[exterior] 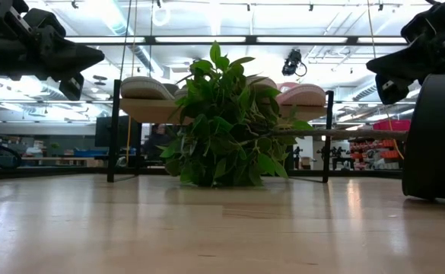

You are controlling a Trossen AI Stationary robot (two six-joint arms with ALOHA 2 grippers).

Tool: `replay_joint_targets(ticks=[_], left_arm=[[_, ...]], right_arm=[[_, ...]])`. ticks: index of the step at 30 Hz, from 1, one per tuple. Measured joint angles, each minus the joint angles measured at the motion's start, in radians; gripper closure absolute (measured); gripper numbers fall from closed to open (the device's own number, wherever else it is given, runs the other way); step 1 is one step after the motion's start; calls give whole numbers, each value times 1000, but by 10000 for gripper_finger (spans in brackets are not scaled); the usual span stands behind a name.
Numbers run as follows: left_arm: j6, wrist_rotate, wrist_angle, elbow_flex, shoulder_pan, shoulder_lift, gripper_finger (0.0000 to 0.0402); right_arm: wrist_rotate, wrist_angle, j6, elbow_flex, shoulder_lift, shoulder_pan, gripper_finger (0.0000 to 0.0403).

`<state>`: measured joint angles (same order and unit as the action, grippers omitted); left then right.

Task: Pick and place slides into the shelf
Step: Return to Home Position

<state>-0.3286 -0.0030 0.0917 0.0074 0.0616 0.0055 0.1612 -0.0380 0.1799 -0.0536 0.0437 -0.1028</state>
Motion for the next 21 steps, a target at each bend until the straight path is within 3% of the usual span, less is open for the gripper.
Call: replay_joint_targets(ticks=[11, 21], left_arm=[[0, 0, 0, 0, 0, 0, 365], [0, 0, 0, 0, 0, 0, 382]], right_arm=[[2, 0, 7, 0, 0, 0, 398], [2, 0, 7, 0, 0, 0, 390]])
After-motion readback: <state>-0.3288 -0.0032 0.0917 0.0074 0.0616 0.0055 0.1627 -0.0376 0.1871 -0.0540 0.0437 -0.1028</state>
